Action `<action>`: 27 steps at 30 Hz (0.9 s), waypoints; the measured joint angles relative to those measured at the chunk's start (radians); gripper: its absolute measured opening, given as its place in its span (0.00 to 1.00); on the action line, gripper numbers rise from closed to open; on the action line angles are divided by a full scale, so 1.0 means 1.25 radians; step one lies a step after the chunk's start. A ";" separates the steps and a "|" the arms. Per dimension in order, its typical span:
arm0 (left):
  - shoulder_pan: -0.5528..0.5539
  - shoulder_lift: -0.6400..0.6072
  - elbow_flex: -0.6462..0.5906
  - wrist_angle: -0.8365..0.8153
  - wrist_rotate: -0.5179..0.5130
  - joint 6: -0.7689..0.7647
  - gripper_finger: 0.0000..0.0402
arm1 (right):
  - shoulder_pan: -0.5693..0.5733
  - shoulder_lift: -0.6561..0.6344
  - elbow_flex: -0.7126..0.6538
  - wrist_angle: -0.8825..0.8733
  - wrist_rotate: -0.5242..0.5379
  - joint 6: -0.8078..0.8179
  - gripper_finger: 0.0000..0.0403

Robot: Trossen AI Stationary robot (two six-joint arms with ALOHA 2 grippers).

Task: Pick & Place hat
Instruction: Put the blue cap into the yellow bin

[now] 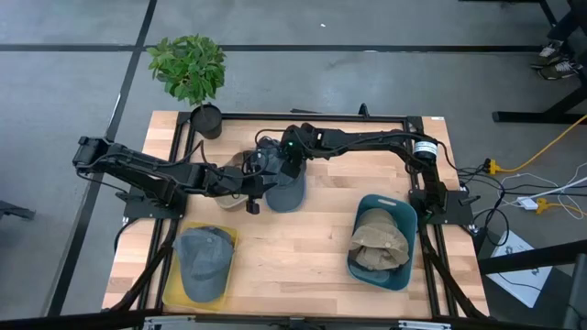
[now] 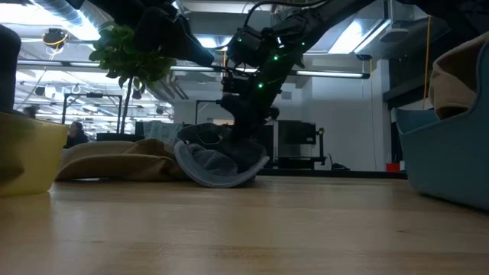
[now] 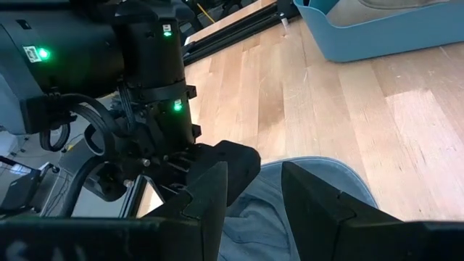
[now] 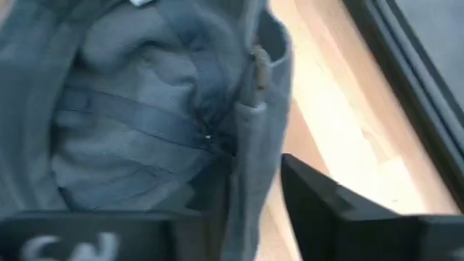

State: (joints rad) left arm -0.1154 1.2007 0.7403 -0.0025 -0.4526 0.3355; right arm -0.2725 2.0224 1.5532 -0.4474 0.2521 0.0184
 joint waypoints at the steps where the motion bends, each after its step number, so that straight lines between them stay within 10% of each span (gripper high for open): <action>1: 0.000 0.000 0.000 0.000 0.000 0.000 0.32 | 0.000 0.000 0.000 0.000 0.010 0.000 0.28; 6: -0.003 0.000 0.000 0.000 0.001 -0.006 0.32 | 0.000 0.000 0.000 0.000 0.022 -0.002 0.04; 27: -0.155 -0.153 0.000 -0.067 -0.166 -0.014 0.32 | 0.095 -0.215 -0.002 -0.125 0.285 -0.238 0.02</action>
State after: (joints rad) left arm -0.3091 1.0089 0.7403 -0.0866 -0.6604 0.3174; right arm -0.1539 1.7530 1.5512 -0.6041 0.6081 -0.2793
